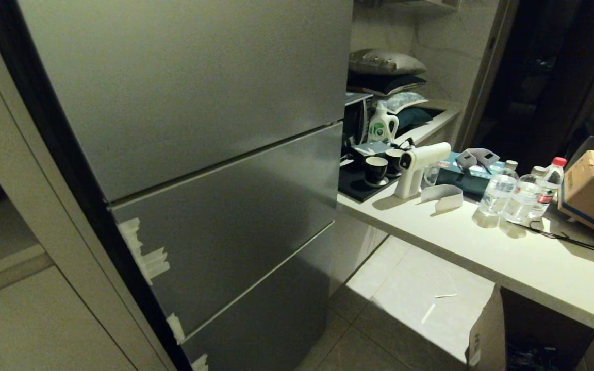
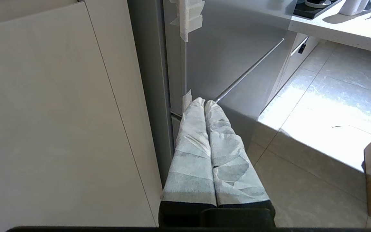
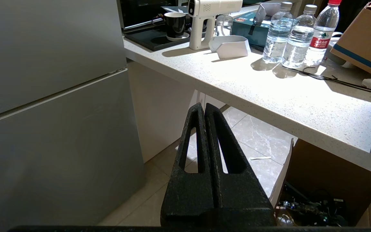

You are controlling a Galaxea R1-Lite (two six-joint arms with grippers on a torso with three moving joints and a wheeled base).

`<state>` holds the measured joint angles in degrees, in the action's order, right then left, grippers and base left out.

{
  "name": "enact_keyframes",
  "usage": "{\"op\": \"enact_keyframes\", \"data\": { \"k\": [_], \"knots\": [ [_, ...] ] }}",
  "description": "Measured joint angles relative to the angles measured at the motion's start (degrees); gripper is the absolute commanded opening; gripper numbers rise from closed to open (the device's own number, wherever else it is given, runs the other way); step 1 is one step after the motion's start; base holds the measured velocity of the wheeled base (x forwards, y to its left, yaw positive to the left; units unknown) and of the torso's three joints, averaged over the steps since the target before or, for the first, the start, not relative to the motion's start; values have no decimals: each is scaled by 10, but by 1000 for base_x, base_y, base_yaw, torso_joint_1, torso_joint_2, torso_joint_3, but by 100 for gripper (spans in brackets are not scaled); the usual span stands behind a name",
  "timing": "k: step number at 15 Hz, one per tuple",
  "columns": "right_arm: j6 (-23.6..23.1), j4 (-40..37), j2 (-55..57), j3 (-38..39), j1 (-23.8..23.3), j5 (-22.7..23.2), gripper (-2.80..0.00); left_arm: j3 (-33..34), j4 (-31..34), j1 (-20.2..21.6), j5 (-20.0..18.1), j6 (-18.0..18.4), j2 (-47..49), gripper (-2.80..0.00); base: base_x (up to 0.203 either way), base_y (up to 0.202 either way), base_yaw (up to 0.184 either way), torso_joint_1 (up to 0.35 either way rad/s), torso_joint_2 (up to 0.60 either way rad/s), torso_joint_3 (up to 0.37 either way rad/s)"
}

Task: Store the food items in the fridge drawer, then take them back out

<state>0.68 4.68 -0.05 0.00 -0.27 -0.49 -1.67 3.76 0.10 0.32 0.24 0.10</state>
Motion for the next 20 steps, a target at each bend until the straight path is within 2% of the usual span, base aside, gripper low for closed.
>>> {"op": "enact_keyframes", "data": {
  "k": [4, 7, 11, 14, 17, 20],
  "knots": [
    [2, 0, 0, 0, 0, -1, -280, 0, -3, 0, -1, -1, 0, -280, 0, 0, 0, 0, 0, 0],
    [4, 0, 0, 0, 0, -2, -280, -47, -11, -1, -6, -2, 22, -280, 0, 0, 0, 0, 0, 0],
    [3, 0, 0, 0, 0, -1, -280, -106, -61, -9, -9, -11, 177, -280, 0, 0, 0, 0, 0, 0],
    [4, 0, 0, 0, 0, -1, -280, -126, -167, -10, -10, -34, 362, -280, 0, 0, 0, 0, 0, 0],
    [4, 0, 0, 0, 0, -1, -280, -140, -326, -9, -11, -49, 565, -280, 0, 0, 0, 0, 0, 0],
    [4, 1, 0, 0, 0, -1, -280, -163, -475, 12, -12, -56, 723, -280, 0, 0, 0, 0, 0, 0]
  ]
}}
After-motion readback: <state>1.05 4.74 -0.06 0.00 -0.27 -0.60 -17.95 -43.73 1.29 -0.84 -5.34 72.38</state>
